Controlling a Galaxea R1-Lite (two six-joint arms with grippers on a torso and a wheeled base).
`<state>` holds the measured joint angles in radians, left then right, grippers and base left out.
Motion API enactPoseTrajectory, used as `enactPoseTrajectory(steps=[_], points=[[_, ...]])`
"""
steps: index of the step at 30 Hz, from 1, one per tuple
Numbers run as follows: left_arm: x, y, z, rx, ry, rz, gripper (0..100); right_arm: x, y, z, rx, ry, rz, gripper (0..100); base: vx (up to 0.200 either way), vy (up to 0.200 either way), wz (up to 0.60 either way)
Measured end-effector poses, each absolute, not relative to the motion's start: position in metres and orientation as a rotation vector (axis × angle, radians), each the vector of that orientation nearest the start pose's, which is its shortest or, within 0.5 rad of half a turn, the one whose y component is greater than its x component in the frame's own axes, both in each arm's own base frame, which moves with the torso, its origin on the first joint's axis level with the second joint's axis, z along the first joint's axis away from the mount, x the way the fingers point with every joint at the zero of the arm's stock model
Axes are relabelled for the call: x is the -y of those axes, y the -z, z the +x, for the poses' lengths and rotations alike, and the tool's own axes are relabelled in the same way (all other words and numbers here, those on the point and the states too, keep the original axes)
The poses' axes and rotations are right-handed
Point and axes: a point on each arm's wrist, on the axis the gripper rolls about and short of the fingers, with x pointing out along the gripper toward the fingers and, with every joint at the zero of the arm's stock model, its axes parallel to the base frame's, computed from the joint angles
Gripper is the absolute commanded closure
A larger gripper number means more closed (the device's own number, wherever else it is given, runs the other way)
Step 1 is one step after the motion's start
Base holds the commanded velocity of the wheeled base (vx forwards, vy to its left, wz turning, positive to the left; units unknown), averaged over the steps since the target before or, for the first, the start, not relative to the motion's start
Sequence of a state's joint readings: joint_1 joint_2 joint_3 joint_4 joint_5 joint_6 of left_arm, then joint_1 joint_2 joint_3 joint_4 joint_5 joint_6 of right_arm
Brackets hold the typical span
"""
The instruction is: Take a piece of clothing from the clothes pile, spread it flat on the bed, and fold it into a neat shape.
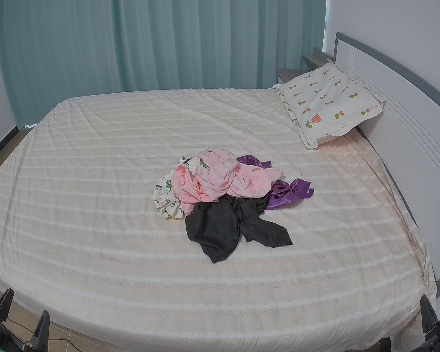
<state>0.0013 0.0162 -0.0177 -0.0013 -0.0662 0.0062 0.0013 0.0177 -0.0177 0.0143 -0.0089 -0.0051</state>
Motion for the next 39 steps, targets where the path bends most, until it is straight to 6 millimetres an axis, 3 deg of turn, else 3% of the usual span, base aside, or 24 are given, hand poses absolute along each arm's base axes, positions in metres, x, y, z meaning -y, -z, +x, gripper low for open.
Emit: enactPoseTrajectory(steps=[12, 19, 23, 28, 32, 39], points=[[0.002, -0.081, -0.023, 0.003, 0.065, 0.006, 0, 0.000, -0.079, -0.023, -0.014, -0.015, -0.101, 0, 0.000, 0.000, 0.00], [0.002, -0.081, -0.023, 0.003, 0.065, 0.006, 0, 0.000, -0.079, -0.022, -0.027, -0.029, -0.046, 0, 0.000, 0.000, 0.00], [0.002, -0.081, -0.023, 0.003, 0.065, 0.006, 0, -0.001, -0.095, -0.023, 0.006, -0.048, -0.006, 0, 0.000, 0.000, 0.00], [0.002, -0.081, -0.023, 0.003, 0.065, 0.006, 0, -0.002, -0.138, -0.026, 0.070, -0.105, 0.008, 0, 0.000, 0.000, 0.00], [0.002, -0.081, -0.023, 0.003, 0.065, 0.006, 0, -0.003, -0.158, -0.012, 0.014, -0.154, 0.018, 0, 0.000, 0.000, 0.00], [0.002, -0.081, -0.023, 0.003, 0.065, 0.006, 0, -0.006, -0.175, 0.039, -0.127, -0.239, 0.090, 0, 0.000, 0.000, 0.00]])
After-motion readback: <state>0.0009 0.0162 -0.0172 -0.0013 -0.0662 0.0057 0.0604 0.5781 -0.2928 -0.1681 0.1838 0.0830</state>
